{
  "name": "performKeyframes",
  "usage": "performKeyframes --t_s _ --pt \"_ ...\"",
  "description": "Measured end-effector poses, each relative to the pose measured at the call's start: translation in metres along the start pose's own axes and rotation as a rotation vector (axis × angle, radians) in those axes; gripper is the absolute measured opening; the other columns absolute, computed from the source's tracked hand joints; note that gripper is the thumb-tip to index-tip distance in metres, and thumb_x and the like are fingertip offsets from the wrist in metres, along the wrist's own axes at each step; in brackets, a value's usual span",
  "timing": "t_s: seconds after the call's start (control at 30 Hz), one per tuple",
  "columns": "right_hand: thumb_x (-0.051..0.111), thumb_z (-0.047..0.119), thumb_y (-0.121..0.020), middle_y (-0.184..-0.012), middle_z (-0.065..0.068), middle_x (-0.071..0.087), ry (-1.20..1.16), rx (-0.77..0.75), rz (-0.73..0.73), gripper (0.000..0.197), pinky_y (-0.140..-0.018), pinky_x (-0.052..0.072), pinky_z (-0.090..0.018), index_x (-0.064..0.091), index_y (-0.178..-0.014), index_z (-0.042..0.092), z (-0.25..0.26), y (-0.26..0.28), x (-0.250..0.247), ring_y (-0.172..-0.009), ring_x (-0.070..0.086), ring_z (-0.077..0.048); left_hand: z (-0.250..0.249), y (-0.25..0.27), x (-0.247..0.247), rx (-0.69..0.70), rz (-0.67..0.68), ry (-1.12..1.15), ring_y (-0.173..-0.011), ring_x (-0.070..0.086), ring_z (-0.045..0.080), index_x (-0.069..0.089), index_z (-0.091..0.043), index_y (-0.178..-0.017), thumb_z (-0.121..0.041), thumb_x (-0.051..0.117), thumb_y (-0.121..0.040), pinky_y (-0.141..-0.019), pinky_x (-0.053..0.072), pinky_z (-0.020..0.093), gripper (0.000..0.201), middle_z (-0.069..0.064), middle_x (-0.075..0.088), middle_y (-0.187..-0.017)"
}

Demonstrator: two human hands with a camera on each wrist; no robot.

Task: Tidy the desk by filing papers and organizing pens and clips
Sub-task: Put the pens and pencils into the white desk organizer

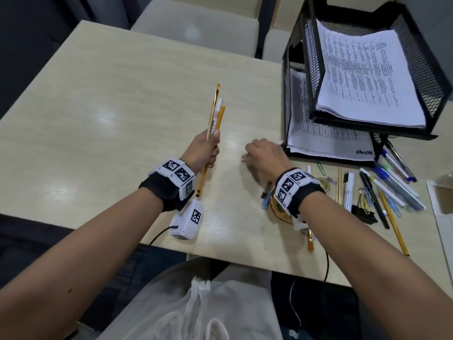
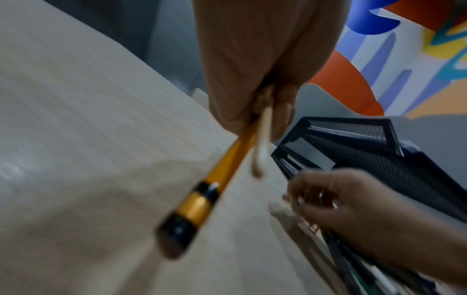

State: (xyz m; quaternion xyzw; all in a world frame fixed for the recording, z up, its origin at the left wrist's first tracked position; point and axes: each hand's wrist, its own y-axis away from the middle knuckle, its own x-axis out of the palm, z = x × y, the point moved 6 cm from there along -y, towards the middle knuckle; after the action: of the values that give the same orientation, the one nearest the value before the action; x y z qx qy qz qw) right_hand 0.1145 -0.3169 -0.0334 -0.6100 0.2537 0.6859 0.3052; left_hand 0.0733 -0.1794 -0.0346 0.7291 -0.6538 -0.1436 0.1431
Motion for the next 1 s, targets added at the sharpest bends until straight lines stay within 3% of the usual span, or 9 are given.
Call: performKeyframes --t_s 0.1,0.2,0.37,0.5,0.6,0.7,0.8,0.87,1.0 --pt "0.061 0.004 -0.072 -0.073 -0.009 0.063 -0.121 -0.060 -0.372 0.014 -0.052 0.048 -0.029 0.054 -0.083 0.008 0.014 0.011 -0.030 -0.062 0.060 -0.023 -0.004 0.012 0.006 0.055 -0.086 -0.033 -0.031 0.027 0.003 0.032 -0.019 -0.062 -0.044 0.040 -0.096 -0.038 0.026 0.015 0.043 -0.012 0.032 -0.038" --pt "0.054 -0.001 -0.080 -0.079 -0.010 0.061 -0.574 0.212 -0.672 0.007 -0.065 0.046 -0.023 0.058 -0.086 -0.001 -0.008 0.043 -0.063 -0.069 0.053 -0.012 -0.016 0.021 0.025 0.116 -0.152 -0.041 -0.030 0.024 0.002 0.029 -0.020 -0.055 -0.045 0.044 -0.094 -0.037 0.022 0.014 0.049 -0.012 0.029 -0.031" --pt "0.067 -0.002 -0.076 -0.070 0.009 0.054 -0.975 0.682 -0.785 0.027 -0.068 0.046 -0.014 0.051 -0.067 0.018 -0.064 0.126 -0.076 -0.068 0.054 -0.011 -0.047 0.028 0.125 0.267 0.014 -0.139 -0.033 0.027 0.001 0.031 -0.021 -0.058 -0.039 0.042 -0.097 -0.038 0.023 0.018 0.044 -0.011 0.031 -0.036" --pt "0.063 0.001 -0.081 -0.076 -0.007 0.058 -1.271 0.921 -0.815 0.024 -0.068 0.049 -0.017 0.052 -0.069 0.018 -0.127 0.212 -0.079 -0.071 0.055 -0.015 -0.068 0.033 0.228 0.293 0.227 -0.016 -0.029 0.024 0.000 0.038 -0.021 -0.074 -0.030 0.037 -0.100 -0.033 0.022 0.014 0.028 -0.010 0.030 -0.033" --pt "0.048 0.000 -0.092 -0.076 -0.005 0.053 -1.884 0.966 -0.999 0.014 -0.055 0.050 -0.015 0.055 -0.083 0.009 -0.169 0.281 -0.080 -0.058 0.054 -0.008 -0.076 0.032 0.310 0.197 0.353 0.098 -0.029 0.022 0.000 0.031 -0.021 -0.068 -0.030 0.034 -0.101 -0.032 0.019 0.009 0.034 -0.011 0.030 -0.034" --pt "0.045 0.004 -0.091 -0.074 -0.004 0.051 -2.241 0.988 -1.084 0.012 -0.048 0.048 -0.014 0.056 -0.088 0.003 -0.206 0.343 -0.087 -0.048 0.056 -0.006 -0.079 0.036 0.395 0.116 0.448 0.123 -0.027 0.021 0.001 0.029 -0.019 -0.063 -0.032 0.033 -0.101 -0.033 0.019 0.007 0.041 -0.012 0.028 -0.033" --pt "0.050 -0.001 -0.080 -0.071 -0.007 0.062 -2.304 0.976 -1.243 0.011 -0.051 0.052 -0.015 0.058 -0.088 0.001 -0.244 0.401 -0.101 -0.052 0.065 -0.010 -0.075 0.051 0.473 0.051 0.548 0.083 -0.025 0.022 0.001 0.029 -0.020 -0.062 -0.040 0.033 -0.099 -0.034 0.019 0.005 0.042 -0.011 0.027 -0.030" --pt "0.044 -0.005 -0.086 -0.066 -0.008 0.068 -2.271 0.973 -1.301 0.015 -0.056 0.054 -0.016 0.057 -0.084 0.003 -0.269 0.433 -0.110 -0.059 0.070 -0.013 -0.070 0.062 0.515 0.041 0.602 0.030 -0.026 0.023 0.001 0.033 -0.019 -0.067 -0.044 0.033 -0.098 -0.034 0.019 0.006 0.040 -0.010 0.028 -0.032" --pt "0.047 -0.004 -0.085 -0.070 -0.004 0.067 -2.100 0.997 -1.078 0.020 -0.050 0.048 -0.016 0.052 -0.078 0.014 -0.305 0.458 -0.122 -0.058 0.067 -0.009 -0.060 0.069 0.564 0.060 0.631 -0.064 -0.030 0.024 0.003 0.036 -0.019 -0.075 -0.037 0.028 -0.101 -0.038 0.021 0.013 0.032 -0.001 0.031 -0.052"
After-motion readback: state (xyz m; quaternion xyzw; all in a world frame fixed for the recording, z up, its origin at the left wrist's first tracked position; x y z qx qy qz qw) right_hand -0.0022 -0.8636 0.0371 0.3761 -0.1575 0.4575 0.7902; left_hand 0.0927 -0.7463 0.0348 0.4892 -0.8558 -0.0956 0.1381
